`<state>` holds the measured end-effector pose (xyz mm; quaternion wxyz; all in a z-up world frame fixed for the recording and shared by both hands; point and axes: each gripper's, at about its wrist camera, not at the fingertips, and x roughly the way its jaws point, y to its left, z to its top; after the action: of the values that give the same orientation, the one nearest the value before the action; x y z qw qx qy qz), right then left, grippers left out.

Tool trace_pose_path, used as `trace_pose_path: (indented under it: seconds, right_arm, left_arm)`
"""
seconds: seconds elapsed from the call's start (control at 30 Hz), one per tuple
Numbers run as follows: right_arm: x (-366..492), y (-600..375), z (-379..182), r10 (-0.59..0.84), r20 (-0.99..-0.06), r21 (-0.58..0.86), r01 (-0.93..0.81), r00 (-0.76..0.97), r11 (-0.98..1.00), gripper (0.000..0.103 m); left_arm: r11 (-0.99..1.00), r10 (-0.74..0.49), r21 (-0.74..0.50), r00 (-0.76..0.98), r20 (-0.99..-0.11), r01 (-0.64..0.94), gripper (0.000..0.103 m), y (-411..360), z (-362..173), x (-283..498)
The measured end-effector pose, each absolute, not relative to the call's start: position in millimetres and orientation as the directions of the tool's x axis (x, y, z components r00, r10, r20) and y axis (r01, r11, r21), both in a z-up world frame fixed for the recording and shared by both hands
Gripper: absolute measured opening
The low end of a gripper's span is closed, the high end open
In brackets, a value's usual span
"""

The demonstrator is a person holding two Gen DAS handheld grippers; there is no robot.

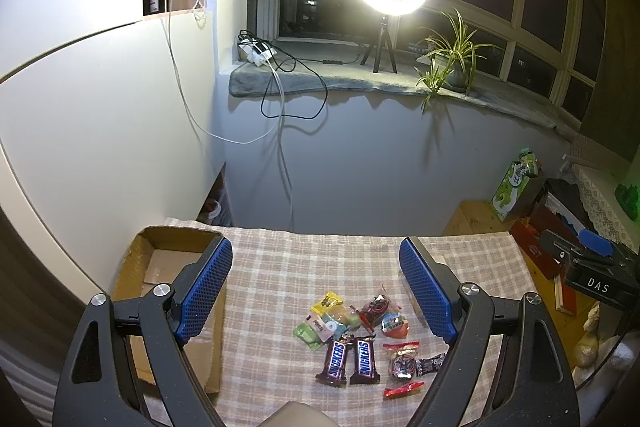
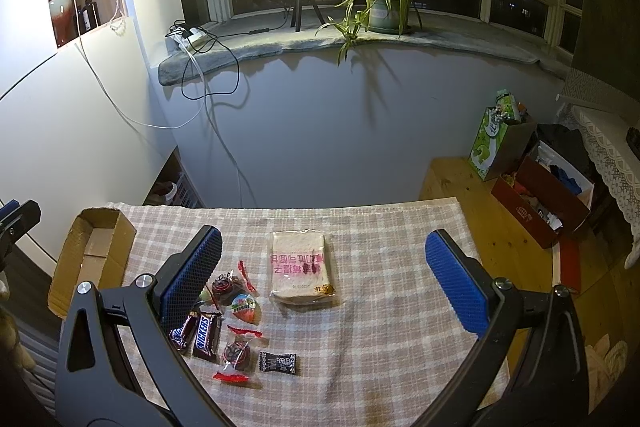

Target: Organize snacks

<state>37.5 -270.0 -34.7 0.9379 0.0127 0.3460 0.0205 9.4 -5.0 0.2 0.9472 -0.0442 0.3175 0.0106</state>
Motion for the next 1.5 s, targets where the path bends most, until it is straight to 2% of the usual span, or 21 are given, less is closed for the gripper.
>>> trace_pose_path:
  seconds: [0.9, 1.5]
  right_arm:
    - [35.9, -271.0, -32.0, 0.051, -0.651, 0.042, -0.031, 0.757, 0.999, 0.103]
    - [33.9, -269.9, -49.9, 0.048, -0.681, 0.042, -0.026, 0.731, 0.999, 0.103]
  left_arm:
    - [0.997, -0.01, -0.07, 0.797, -0.604, -0.041, 0.086, -9.0, 2.7, 6.3]
    - [0.997, -0.022, -0.069, 0.777, -0.629, -0.027, 0.086, -8.4, -7.9, 9.5]
